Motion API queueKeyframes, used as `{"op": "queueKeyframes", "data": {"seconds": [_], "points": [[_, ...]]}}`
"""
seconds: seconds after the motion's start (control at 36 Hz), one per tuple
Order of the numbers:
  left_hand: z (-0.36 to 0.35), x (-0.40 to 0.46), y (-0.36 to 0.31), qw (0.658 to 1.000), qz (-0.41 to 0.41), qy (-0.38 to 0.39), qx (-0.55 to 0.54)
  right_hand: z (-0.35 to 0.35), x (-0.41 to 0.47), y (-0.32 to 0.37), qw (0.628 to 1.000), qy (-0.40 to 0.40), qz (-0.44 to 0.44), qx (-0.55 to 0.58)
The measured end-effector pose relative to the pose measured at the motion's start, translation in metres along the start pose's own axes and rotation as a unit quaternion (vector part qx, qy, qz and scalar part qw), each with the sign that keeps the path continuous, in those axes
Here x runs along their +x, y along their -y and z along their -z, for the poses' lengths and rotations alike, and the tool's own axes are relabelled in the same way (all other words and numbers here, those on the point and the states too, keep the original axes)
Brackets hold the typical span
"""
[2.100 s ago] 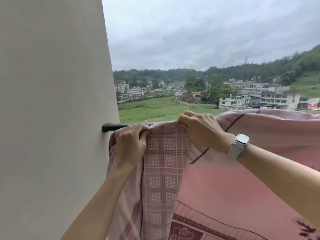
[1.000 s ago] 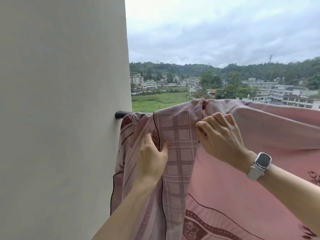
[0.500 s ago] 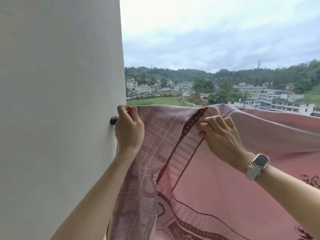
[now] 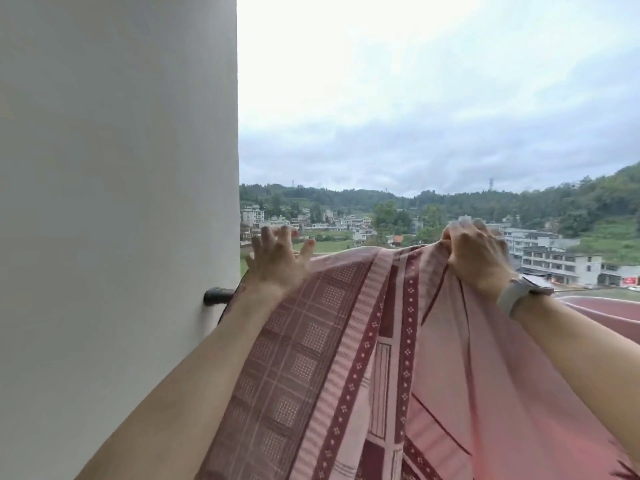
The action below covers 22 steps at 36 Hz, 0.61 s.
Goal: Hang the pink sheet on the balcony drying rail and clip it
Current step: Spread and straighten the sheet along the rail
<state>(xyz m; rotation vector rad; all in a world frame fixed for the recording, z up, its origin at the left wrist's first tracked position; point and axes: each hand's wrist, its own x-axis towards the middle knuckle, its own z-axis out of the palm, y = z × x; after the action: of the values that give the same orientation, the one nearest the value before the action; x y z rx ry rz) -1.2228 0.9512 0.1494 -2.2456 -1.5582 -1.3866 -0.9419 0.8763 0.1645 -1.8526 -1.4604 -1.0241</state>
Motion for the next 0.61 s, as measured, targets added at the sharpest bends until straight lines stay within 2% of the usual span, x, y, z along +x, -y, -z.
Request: {"op": "queueKeyframes", "data": {"seconds": [0.08, 0.17, 0.19, 0.25, 0.33, 0.39, 0.47, 0.61], "points": [[-0.003, -0.04, -0.012, 0.994, -0.095, 0.032, -0.034, -0.011, 0.0, 0.007, 0.996, 0.072, -0.031, -0.04], [-0.009, -0.081, -0.011, 0.986, -0.152, 0.064, 0.037, -0.022, -0.012, 0.018, 0.99, 0.138, -0.022, -0.031], [-0.012, -0.088, -0.007, 0.986, -0.152, 0.062, 0.042, -0.025, -0.017, 0.021, 0.991, 0.136, -0.007, -0.006], [-0.019, -0.094, 0.004, 0.989, -0.145, 0.034, 0.008, -0.026, -0.03, 0.032, 0.991, 0.083, 0.032, 0.098], [-0.022, -0.091, 0.012, 0.987, -0.15, -0.007, -0.064, -0.014, -0.055, 0.054, 0.966, 0.017, 0.121, 0.227], [-0.02, -0.087, 0.011, 0.986, -0.138, -0.017, -0.097, -0.005, -0.071, 0.067, 0.956, 0.051, 0.173, 0.23], [-0.019, -0.082, 0.011, 0.987, -0.123, -0.01, -0.104, -0.008, -0.083, 0.07, 0.961, 0.087, 0.204, 0.163], [-0.023, -0.069, 0.011, 0.99, -0.104, -0.024, -0.094, -0.014, -0.087, 0.071, 0.96, 0.061, 0.194, 0.194]]}}
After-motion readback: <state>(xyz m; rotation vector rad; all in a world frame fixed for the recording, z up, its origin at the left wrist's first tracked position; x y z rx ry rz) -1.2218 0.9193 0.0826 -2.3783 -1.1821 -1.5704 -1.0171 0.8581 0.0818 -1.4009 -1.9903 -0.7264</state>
